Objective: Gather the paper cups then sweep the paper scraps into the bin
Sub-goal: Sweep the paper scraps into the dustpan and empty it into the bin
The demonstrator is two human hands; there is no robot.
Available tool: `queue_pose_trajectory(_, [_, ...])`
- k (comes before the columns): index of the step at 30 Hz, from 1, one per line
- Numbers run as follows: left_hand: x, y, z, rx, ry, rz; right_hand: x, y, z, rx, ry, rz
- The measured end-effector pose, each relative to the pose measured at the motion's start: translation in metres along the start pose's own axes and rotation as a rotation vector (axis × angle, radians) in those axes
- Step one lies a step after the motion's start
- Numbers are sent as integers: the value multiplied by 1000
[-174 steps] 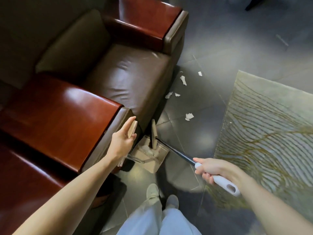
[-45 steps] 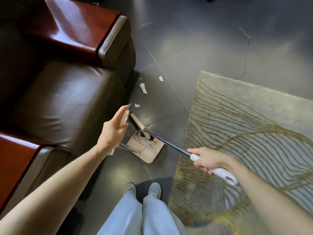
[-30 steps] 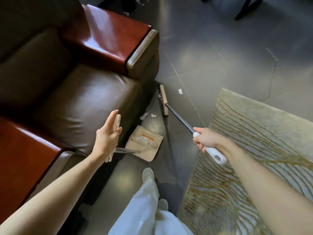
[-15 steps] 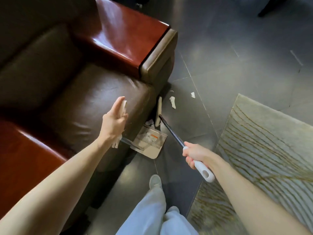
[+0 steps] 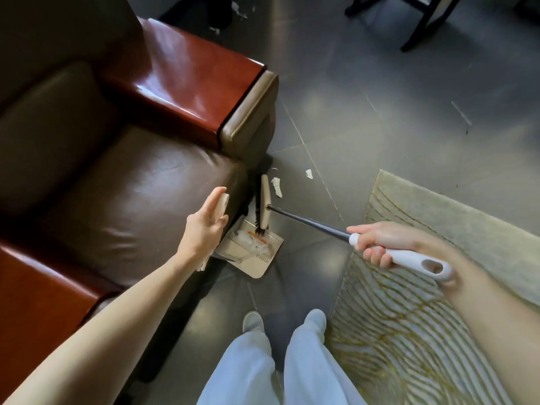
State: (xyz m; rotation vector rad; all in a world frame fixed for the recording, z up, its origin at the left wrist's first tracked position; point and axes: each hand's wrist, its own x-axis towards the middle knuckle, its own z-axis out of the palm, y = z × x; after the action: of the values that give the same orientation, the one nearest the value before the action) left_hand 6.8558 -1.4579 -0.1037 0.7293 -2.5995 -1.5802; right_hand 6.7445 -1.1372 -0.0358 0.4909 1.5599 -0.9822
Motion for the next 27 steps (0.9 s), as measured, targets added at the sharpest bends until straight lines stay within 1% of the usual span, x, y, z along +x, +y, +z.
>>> queue_pose_trajectory(7, [26,33,30,5,40,4,-2,-20,-49,250,53,-65])
queue_pose_trajectory(12, [64,54,59,10,71,20,37,-49,-91,289,125,-116])
queue_pose_trajectory(16, [103,65,78,51,109,-17,75,-85,-128,172,219,-208])
queue_pose_trajectory(21, [151,76,92,94,114,-51,116,-122,-173,-101,309,-234])
queue_pose_trajectory(24, [172,81,94,110,119,-71,134,-134,-187,-222,305,-201])
queue_pose_trajectory(27, [189,84,92,135,137,-81,154,-147,-181,-251,254,-171])
